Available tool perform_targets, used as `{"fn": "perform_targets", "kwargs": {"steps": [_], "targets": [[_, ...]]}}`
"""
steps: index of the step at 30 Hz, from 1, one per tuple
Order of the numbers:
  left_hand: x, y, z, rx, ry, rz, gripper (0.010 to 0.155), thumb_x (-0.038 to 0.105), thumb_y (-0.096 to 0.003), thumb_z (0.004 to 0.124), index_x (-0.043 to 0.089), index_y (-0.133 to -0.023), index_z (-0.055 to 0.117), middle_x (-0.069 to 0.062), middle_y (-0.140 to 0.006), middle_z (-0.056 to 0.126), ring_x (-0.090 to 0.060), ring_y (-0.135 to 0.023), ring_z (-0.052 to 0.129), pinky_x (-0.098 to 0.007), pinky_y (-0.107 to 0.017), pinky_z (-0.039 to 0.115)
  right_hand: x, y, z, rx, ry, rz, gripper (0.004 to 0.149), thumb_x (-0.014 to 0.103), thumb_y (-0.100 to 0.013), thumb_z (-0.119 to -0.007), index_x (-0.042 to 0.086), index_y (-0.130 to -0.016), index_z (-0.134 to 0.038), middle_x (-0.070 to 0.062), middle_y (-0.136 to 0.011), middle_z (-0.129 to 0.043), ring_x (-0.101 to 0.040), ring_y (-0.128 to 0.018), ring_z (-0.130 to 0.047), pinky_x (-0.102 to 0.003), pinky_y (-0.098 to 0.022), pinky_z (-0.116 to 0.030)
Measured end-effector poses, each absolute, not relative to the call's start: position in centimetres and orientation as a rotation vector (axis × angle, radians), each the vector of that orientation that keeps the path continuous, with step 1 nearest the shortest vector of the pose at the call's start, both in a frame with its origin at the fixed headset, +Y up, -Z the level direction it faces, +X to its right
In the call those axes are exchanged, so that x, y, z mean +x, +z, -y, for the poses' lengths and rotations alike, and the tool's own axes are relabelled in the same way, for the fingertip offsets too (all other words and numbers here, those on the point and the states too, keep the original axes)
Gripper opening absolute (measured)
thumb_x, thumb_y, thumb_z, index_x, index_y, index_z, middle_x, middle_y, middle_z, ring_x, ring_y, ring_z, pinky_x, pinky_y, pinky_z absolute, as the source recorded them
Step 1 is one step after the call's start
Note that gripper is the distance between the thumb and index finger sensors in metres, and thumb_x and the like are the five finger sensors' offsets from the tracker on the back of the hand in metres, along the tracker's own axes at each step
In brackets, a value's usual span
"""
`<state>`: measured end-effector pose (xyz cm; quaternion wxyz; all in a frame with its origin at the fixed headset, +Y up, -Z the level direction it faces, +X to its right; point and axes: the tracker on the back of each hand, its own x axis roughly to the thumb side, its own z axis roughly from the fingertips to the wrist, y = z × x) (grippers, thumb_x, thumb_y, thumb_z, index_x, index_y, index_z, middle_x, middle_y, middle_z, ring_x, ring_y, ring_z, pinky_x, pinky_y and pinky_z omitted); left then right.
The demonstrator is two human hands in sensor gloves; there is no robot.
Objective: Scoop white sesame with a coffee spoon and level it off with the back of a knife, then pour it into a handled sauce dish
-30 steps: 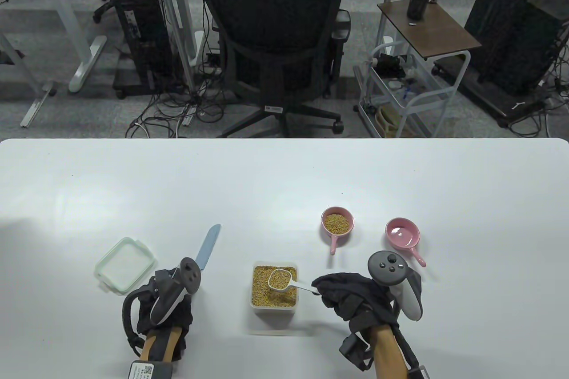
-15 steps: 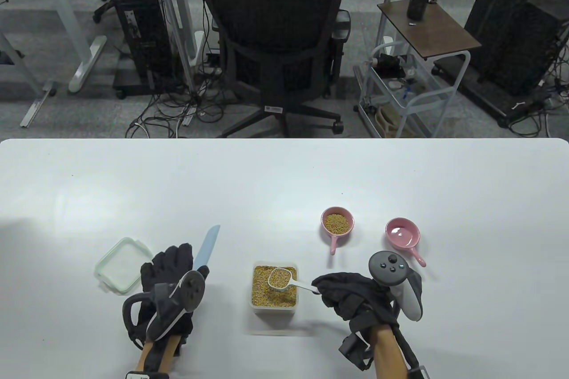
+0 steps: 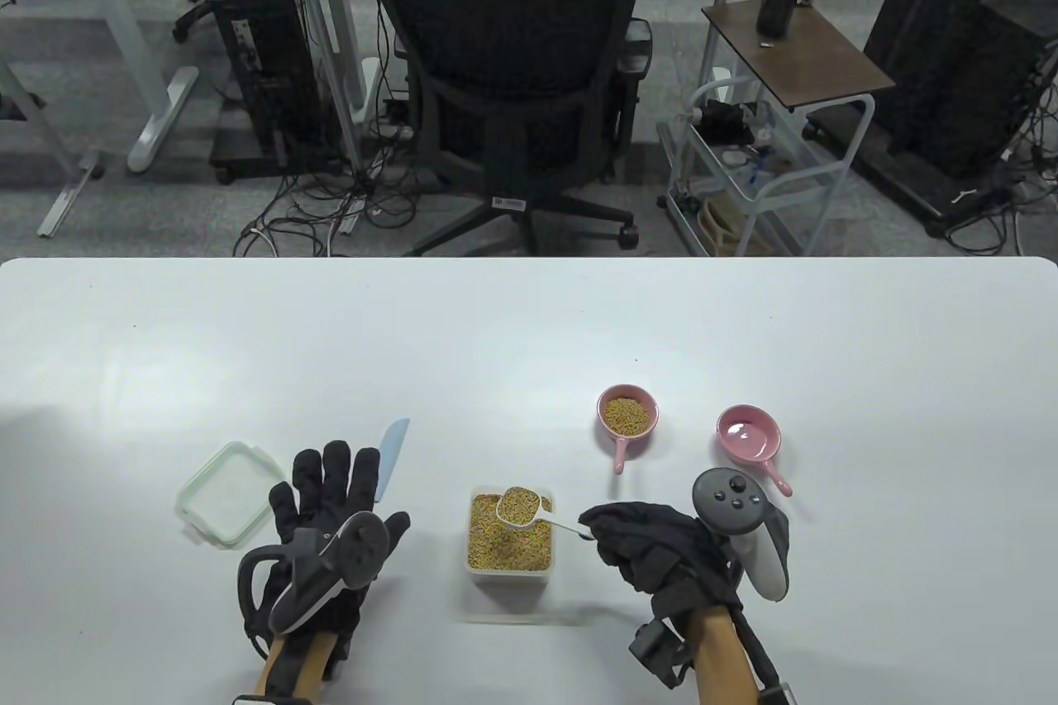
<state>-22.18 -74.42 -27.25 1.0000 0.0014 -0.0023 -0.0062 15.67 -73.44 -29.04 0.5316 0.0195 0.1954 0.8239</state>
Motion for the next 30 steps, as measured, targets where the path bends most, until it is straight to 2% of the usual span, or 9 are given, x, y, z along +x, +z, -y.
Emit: {"fn": "perform_targets", "kwargs": {"steps": [7, 16, 24, 30], "targets": [[-22.2, -27.4, 74.4, 0.01, 0.006, 0.021, 0.082, 0.068, -0.0544, 0.054, 0.032, -0.122, 0.023, -0.008, -0.13, 0.025, -0.042, -0.114, 0.018, -0.064, -0.077, 0.029, 18.0, -30.1, 72.7, -0.134, 1.895, -0.341, 0.038, 0.029, -0.06, -0.078, 0.01, -0.09, -0.091, -0.007, -0.059, -0.098, -0.014, -0.028, -0.091, -0.044, -0.036, -0.081], [-22.1, -27.6, 74.3, 0.008, -0.01, 0.034, 0.082, 0.068, -0.0544, 0.054, 0.032, -0.122, 0.024, -0.008, -0.13, 0.025, -0.042, -0.114, 0.018, -0.065, -0.077, 0.028, 20.5, -33.1, 71.7, -0.477, 2.078, -0.173, 0.038, 0.029, -0.061, -0.078, 0.013, -0.094, -0.088, -0.008, -0.066, -0.096, -0.014, -0.031, -0.091, -0.044, -0.038, -0.08], [-21.9, -27.7, 74.4, 0.008, -0.02, 0.049, 0.082, 0.068, -0.0544, 0.053, 0.032, -0.122, 0.024, -0.008, -0.13, 0.026, -0.042, -0.114, 0.018, -0.065, -0.077, 0.028, 19.4, -34.3, 71.3, -0.616, 2.422, -0.033, 0.038, 0.031, -0.06, -0.079, 0.02, -0.096, -0.087, -0.007, -0.071, -0.094, -0.015, -0.035, -0.091, -0.045, -0.041, -0.08], [-22.0, -27.7, 74.5, 0.003, -0.016, 0.044, 0.082, 0.068, -0.0544, 0.053, 0.032, -0.122, 0.024, -0.008, -0.13, 0.025, -0.042, -0.114, 0.018, -0.065, -0.077, 0.028, 17.0, -34.4, 71.1, -0.598, 2.701, 0.106, 0.038, 0.033, -0.059, -0.08, 0.027, -0.096, -0.086, -0.006, -0.075, -0.093, -0.016, -0.039, -0.092, -0.045, -0.045, -0.079]]}}
